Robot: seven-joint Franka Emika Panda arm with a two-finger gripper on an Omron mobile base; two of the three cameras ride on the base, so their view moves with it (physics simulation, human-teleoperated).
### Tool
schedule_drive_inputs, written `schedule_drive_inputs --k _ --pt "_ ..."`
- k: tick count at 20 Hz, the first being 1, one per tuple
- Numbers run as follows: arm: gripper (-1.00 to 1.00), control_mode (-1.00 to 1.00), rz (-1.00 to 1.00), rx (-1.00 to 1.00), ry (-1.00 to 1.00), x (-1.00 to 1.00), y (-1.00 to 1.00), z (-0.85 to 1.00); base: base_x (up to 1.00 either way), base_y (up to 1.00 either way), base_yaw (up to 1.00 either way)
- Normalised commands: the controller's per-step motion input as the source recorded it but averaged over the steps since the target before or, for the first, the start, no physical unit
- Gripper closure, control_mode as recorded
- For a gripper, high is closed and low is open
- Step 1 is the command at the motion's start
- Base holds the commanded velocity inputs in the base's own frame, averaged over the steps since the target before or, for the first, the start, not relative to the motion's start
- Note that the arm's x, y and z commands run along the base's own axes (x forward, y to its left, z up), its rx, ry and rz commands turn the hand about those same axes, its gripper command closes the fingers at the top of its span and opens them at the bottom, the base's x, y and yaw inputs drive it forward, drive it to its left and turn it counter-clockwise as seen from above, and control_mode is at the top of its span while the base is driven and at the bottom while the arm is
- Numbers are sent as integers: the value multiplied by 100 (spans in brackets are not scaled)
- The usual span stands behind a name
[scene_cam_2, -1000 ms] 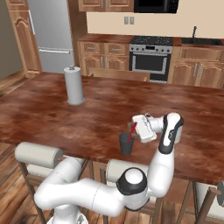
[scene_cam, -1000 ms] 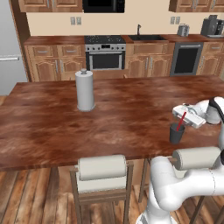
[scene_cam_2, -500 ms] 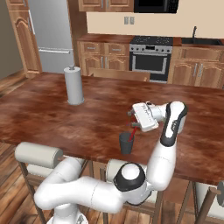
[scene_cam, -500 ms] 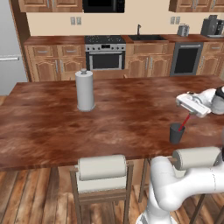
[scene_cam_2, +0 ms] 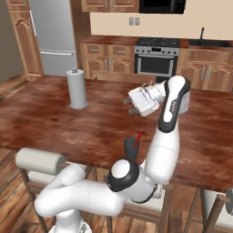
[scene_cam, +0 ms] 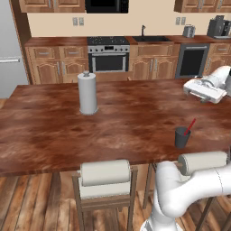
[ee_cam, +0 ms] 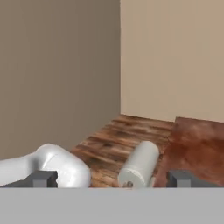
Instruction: Take a straw from the drawer in front and place it inside the glass cup on the dining counter.
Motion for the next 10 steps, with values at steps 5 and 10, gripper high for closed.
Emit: schedule_drive_inputs --k 5,10 --pt "-100 -100 0 -57 1 -55 98 79 0 0 0" --pt "-100 -100 0 -60 1 -51 100 70 0 0 0"
